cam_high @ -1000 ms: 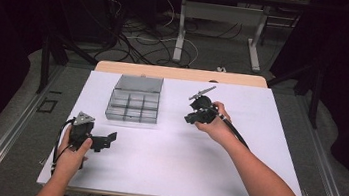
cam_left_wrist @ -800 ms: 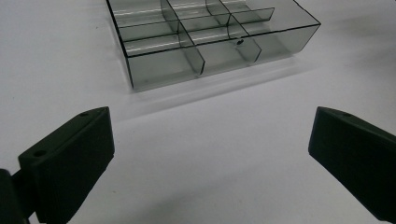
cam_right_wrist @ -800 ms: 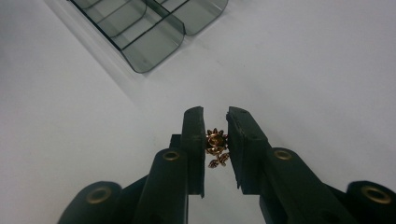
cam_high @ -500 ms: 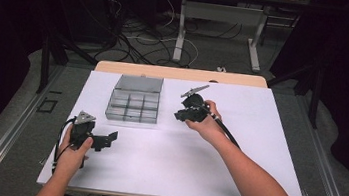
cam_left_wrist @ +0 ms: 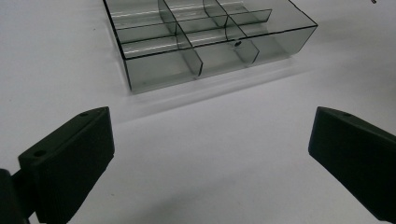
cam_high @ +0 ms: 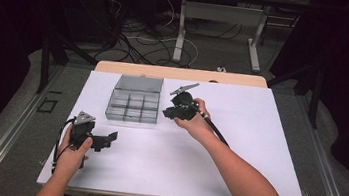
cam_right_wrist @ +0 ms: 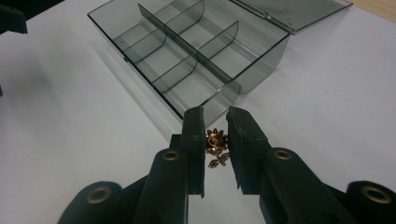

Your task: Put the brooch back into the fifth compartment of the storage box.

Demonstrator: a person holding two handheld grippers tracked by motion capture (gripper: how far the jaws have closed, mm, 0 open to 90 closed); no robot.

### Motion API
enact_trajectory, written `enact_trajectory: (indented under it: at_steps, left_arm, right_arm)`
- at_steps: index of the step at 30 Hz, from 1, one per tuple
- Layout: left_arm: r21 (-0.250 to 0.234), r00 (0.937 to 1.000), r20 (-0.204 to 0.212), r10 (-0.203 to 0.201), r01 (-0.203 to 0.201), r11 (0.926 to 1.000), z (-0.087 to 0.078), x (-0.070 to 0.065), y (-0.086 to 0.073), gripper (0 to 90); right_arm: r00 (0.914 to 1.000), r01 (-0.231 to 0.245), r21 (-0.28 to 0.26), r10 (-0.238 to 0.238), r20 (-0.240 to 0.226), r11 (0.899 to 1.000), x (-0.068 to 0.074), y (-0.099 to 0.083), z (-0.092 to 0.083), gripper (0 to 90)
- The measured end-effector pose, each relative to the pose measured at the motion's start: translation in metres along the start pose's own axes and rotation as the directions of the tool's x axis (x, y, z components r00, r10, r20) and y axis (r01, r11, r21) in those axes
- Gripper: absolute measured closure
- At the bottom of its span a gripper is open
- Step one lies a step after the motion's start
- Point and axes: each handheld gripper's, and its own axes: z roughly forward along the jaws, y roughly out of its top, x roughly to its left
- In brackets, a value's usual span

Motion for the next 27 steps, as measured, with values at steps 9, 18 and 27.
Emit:
enact_trajectory:
  at_steps: [9,18,27]
  left_arm:
    - [0.001,1.0000,0.001,-0.002,0.002,1.0000,0.000,-0.001,0.000,0.5]
    - [-0.002,1.0000,0.000,0.000,0.000,1.0000,0.000,-0.002,0.000,0.4]
    - [-0.008,1.0000,0.004,0.003,-0.003,1.0000,0.000,-0.003,0.000,0.5]
  right_arm:
    - [1.0000,-0.005,-0.043,0.005,-0.008,0.999,0.007,0.006,0.010,77.1]
    - [0.9999,-0.004,-0.060,0.004,-0.013,0.998,0.011,0.011,0.015,77.1]
    - [0.9995,-0.023,-0.106,0.020,-0.023,0.994,0.015,0.016,0.024,77.1]
